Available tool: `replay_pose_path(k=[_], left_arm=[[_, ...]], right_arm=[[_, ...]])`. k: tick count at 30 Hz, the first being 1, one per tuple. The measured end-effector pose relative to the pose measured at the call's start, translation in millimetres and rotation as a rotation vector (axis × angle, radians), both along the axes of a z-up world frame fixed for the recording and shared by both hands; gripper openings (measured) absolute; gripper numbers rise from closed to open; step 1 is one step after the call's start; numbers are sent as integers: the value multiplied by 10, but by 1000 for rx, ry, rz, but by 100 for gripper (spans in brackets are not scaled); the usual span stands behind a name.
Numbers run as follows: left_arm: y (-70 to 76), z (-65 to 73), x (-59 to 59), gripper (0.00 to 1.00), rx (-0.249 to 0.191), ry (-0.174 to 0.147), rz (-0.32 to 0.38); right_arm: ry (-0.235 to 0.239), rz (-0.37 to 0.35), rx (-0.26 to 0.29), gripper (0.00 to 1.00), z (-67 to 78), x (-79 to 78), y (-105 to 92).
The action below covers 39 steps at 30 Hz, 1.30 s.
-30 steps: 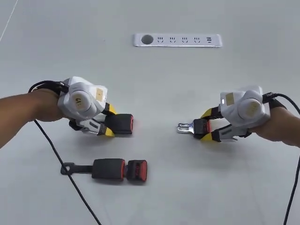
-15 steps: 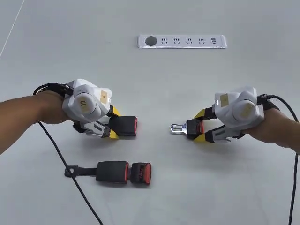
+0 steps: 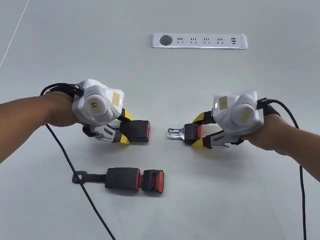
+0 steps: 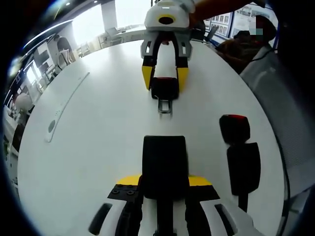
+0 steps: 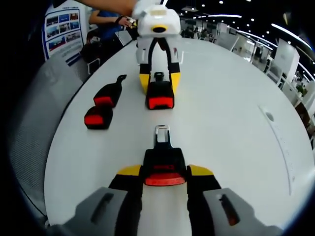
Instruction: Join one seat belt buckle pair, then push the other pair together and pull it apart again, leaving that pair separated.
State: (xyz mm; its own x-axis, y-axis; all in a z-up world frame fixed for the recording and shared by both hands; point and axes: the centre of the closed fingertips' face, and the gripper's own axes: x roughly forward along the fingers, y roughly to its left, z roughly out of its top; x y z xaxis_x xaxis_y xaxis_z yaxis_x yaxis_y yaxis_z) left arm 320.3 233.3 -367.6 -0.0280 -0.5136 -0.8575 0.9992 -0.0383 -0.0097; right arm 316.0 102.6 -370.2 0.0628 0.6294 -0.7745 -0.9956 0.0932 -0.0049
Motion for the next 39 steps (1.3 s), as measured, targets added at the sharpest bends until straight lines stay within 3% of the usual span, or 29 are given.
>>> replay_pose_path(k=[19, 25, 29, 39], left_arm=[[-4, -9, 0, 34, 12, 0, 5], [-4, -12, 2, 34, 25, -2, 1], [-8, -14, 1, 34, 33, -6, -7], [-7, -20, 8, 33, 39, -8, -11]], right_arm=[[5, -33, 46, 34, -3, 34, 447], [-10, -4, 29, 34, 1, 32, 458], [-29, 25, 31, 34, 10, 21, 580], [-10, 8, 25, 33, -1, 25, 615]])
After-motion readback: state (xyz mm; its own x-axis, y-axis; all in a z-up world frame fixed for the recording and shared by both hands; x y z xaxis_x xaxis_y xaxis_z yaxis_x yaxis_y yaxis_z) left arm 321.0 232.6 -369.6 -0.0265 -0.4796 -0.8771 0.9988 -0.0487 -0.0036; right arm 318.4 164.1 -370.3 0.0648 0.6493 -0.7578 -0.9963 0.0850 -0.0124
